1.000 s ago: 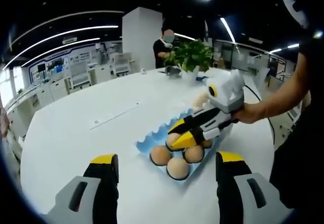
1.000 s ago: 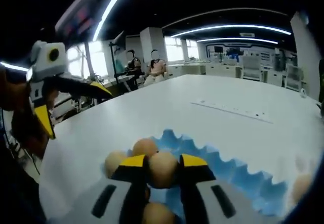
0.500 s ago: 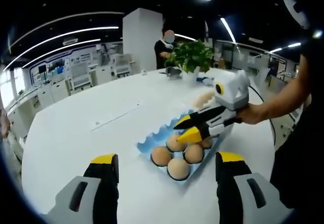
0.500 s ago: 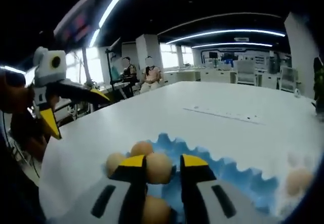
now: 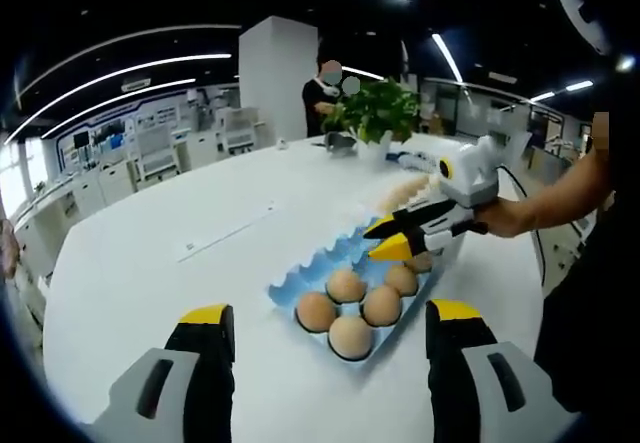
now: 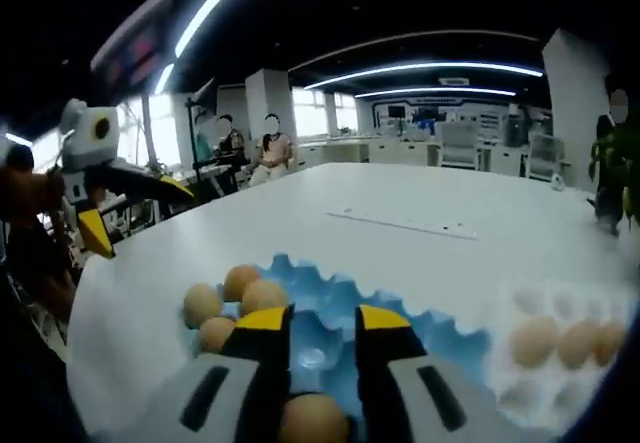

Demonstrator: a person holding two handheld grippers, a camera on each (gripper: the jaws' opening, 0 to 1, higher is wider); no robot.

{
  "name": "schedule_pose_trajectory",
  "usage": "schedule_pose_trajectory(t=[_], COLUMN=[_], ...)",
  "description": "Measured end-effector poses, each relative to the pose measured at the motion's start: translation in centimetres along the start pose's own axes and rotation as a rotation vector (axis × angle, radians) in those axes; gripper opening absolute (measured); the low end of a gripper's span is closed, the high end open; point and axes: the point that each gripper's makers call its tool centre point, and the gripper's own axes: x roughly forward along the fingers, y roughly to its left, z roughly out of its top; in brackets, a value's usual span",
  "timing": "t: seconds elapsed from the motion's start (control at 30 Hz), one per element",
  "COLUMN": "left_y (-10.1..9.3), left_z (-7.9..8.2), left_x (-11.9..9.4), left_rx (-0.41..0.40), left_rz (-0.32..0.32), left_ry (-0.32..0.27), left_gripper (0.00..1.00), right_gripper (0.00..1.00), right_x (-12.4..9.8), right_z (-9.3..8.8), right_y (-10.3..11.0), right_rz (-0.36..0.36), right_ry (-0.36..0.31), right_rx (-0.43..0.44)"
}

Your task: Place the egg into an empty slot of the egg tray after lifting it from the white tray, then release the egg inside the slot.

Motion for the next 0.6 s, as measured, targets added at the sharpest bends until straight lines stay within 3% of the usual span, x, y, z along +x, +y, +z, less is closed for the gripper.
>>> schedule_pose_trajectory(t=[0.3, 0.6], left_y=[-0.2, -0.3], left_z=[0.0, 0.2], left_x=[0.0, 0.1], left_rx=[-0.001, 0.001], left_rz=[-0.003, -0.004], left_ry=[0.001, 0.002], left_gripper=[0.79, 0.79], right_gripper=[0.25, 0.26], right_x=[-4.2, -8.0], right_z=[-2.0, -2.3], right_y=[-6.1, -10.6], right_rz=[-0.170, -0.322], right_ry=[0.029, 0.022], right_rx=[0.031, 0.028])
